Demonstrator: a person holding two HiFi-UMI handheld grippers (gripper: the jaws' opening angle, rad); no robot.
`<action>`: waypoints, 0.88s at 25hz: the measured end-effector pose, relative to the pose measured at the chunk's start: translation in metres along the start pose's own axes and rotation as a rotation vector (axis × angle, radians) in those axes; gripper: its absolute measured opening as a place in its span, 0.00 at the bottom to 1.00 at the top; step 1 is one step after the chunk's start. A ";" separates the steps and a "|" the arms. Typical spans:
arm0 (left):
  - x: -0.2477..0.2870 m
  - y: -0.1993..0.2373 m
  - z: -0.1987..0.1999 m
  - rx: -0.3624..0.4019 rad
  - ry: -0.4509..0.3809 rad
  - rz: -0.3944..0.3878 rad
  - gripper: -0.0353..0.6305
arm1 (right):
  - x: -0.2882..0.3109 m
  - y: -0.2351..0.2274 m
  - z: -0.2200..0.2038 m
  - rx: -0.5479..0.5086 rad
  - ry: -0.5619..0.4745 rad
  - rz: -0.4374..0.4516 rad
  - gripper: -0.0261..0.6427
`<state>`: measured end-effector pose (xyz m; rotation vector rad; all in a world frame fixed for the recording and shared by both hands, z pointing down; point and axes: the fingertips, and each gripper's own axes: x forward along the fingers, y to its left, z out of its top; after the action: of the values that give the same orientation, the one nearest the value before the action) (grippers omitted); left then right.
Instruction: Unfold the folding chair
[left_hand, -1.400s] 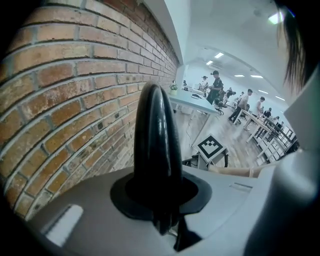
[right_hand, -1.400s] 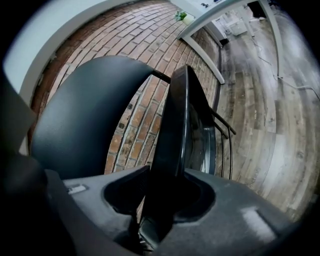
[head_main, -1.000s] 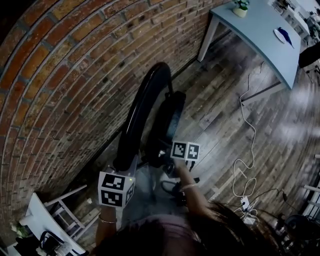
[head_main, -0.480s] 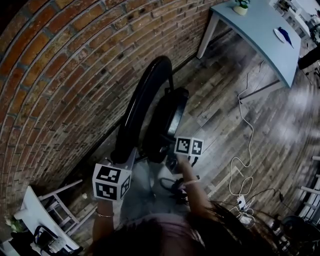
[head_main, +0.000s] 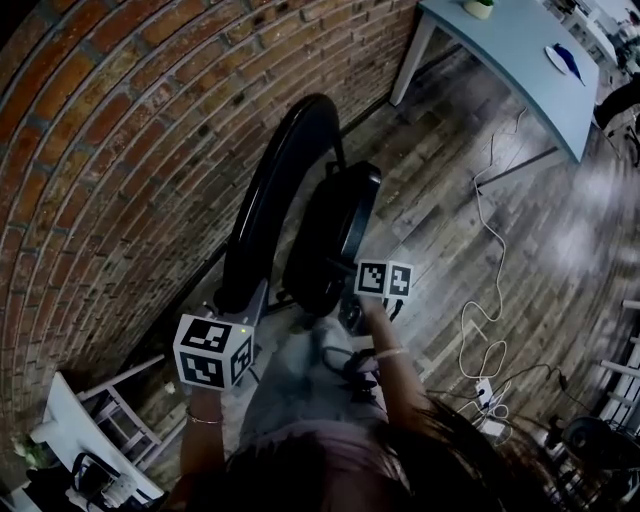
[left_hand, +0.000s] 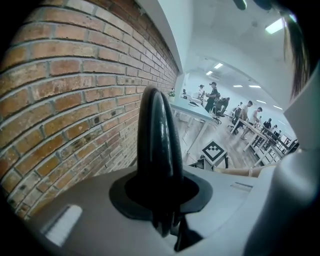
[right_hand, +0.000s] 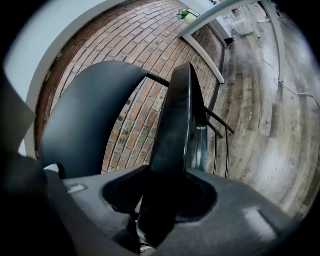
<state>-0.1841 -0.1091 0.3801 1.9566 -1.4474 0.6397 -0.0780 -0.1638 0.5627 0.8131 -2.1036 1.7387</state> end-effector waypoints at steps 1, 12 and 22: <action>0.000 0.004 0.000 -0.002 -0.002 0.000 0.17 | -0.001 -0.002 0.000 0.001 0.002 -0.006 0.27; 0.002 0.031 0.000 -0.028 -0.030 -0.034 0.17 | -0.005 -0.020 0.000 0.012 0.001 -0.049 0.28; 0.004 0.042 -0.001 -0.057 -0.048 -0.078 0.18 | -0.009 -0.033 0.000 0.025 0.000 -0.073 0.29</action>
<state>-0.2237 -0.1200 0.3916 1.9861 -1.3945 0.5151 -0.0518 -0.1656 0.5841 0.8855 -2.0297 1.7308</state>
